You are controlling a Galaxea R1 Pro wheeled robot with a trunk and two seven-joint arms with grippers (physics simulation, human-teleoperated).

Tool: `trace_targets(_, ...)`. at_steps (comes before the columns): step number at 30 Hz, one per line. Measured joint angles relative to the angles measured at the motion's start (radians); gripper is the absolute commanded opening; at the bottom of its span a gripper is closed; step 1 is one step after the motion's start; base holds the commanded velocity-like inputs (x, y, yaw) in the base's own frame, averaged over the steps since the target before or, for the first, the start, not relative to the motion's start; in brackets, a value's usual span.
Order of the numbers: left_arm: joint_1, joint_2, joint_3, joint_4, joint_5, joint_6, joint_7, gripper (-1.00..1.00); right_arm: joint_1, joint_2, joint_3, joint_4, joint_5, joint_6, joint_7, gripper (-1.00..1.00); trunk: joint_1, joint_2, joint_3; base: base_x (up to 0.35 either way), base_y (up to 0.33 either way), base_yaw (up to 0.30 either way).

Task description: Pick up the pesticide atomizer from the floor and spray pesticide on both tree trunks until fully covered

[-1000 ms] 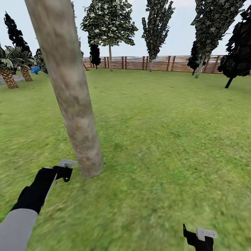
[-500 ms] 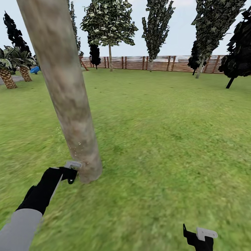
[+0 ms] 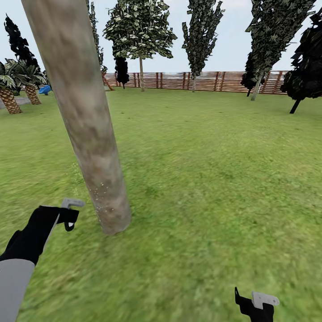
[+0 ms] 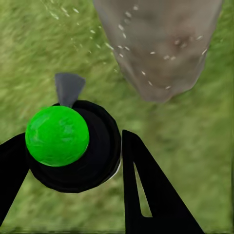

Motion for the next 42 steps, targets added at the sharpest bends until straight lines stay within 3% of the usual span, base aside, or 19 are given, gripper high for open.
trace_targets(8,0.055,0.000,-0.006,0.075,0.005,-0.032,-0.001,-1.00,0.000,0.001,0.000,0.000,0.000,0.000,0.000,1.00,0.000,0.000,0.000,0.000,0.000,0.000)
trace_targets(14,0.055,-0.044,-0.038,0.067,0.007,-0.035,0.001,-1.00,0.000,0.002,0.000,0.000,0.000,0.000,0.000,1.00,0.000,0.000,0.000,0.000,0.000,0.000)
trace_targets(19,0.057,-0.052,-0.034,0.065,0.009,-0.032,0.013,-1.00,0.000,0.003,0.000,0.000,0.000,0.000,0.000,1.00,0.000,0.000,0.000,0.000,-0.058,0.001)
trace_targets(22,0.057,-0.083,-0.030,0.055,0.014,-0.028,0.019,-1.00,0.000,0.004,0.000,0.000,0.000,0.000,0.000,1.00,0.000,0.000,0.000,0.000,-0.238,0.138)
trace_targets(24,0.060,-0.107,-0.028,0.046,0.004,-0.028,0.061,-1.00,0.000,0.005,0.000,0.000,0.000,0.000,0.000,1.00,0.000,0.000,0.000,0.000,-0.264,0.251)
trace_targets(26,0.088,-0.131,-0.027,0.042,0.011,-0.031,0.166,-1.00,0.000,0.005,0.000,0.000,0.000,0.000,0.000,1.00,0.000,0.000,0.000,0.000,-0.269,0.193)
trace_targets(27,0.097,-0.145,-0.026,0.031,0.015,-0.032,0.186,-1.00,0.000,0.005,0.000,0.000,0.000,0.000,0.000,1.00,0.000,0.000,0.000,0.000,-0.270,0.041)
trace_targets(29,0.103,-0.157,-0.017,-0.006,0.011,-0.033,0.199,-1.00,0.000,0.005,0.000,0.000,0.000,0.000,0.000,1.00,0.000,0.000,0.000,0.000,-0.270,0.014)
trace_targets(37,0.140,-0.164,-0.013,-0.018,0.011,-0.035,0.202,-1.00,0.000,0.004,0.000,0.000,0.000,0.000,0.000,1.00,0.000,0.000,0.000,0.093,-0.270,0.002)
trace_targets(42,0.141,-0.163,0.092,-0.018,0.006,-0.039,0.202,-1.00,0.000,0.004,0.000,0.000,0.000,0.000,0.000,1.00,0.000,0.000,0.000,0.037,-0.270,0.025)
